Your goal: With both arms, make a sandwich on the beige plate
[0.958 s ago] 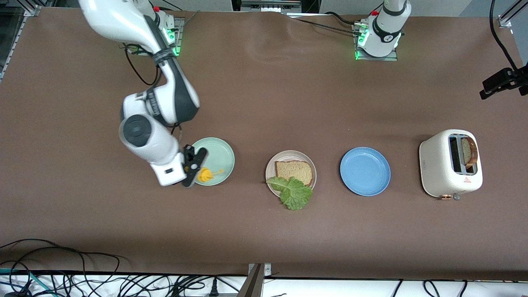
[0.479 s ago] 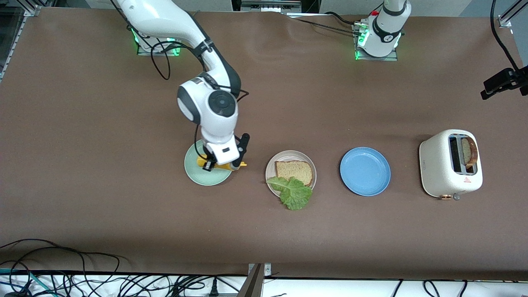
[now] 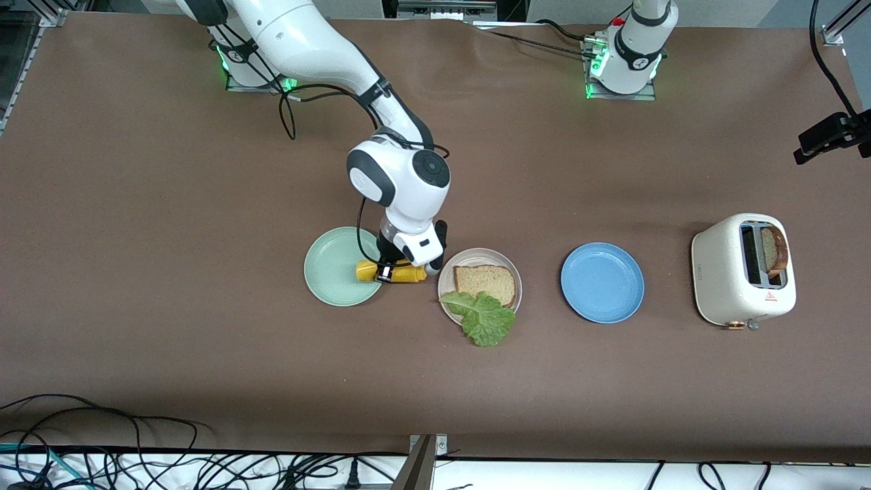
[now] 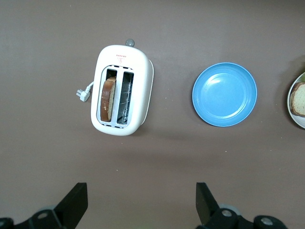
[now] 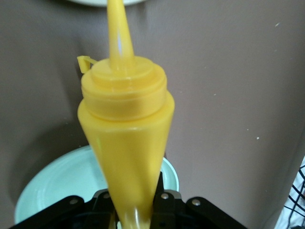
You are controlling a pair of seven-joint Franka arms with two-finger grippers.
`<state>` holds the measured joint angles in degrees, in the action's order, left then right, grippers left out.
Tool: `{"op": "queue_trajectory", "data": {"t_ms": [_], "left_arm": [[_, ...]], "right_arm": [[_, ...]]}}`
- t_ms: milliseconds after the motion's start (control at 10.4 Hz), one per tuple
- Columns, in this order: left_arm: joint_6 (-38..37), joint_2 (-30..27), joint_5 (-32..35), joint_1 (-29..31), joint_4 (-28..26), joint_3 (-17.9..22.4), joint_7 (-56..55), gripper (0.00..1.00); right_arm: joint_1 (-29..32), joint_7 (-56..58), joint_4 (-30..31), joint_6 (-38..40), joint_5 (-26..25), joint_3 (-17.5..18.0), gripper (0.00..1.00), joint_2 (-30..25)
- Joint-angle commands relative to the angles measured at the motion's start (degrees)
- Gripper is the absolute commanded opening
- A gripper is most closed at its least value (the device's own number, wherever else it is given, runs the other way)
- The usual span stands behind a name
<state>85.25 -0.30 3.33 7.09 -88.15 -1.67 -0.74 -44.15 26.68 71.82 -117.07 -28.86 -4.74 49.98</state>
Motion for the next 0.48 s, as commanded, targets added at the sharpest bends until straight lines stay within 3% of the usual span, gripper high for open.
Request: {"op": "queue_trajectory", "data": {"t_ms": [0, 383], "left_arm": [[-0.8, 0.7, 1.1, 0.3, 1.7, -0.4, -0.1, 1.0], [-0.8, 0.7, 1.1, 0.3, 1.7, -0.4, 0.0, 1.0]], "right_arm": [[-1.6, -0.4, -4.9, 3.3, -3.6, -0.1, 0.0, 4.1], [-1.6, -0.6, -5.3, 2.8, -3.8, -0.2, 0.0, 5.5]]}}
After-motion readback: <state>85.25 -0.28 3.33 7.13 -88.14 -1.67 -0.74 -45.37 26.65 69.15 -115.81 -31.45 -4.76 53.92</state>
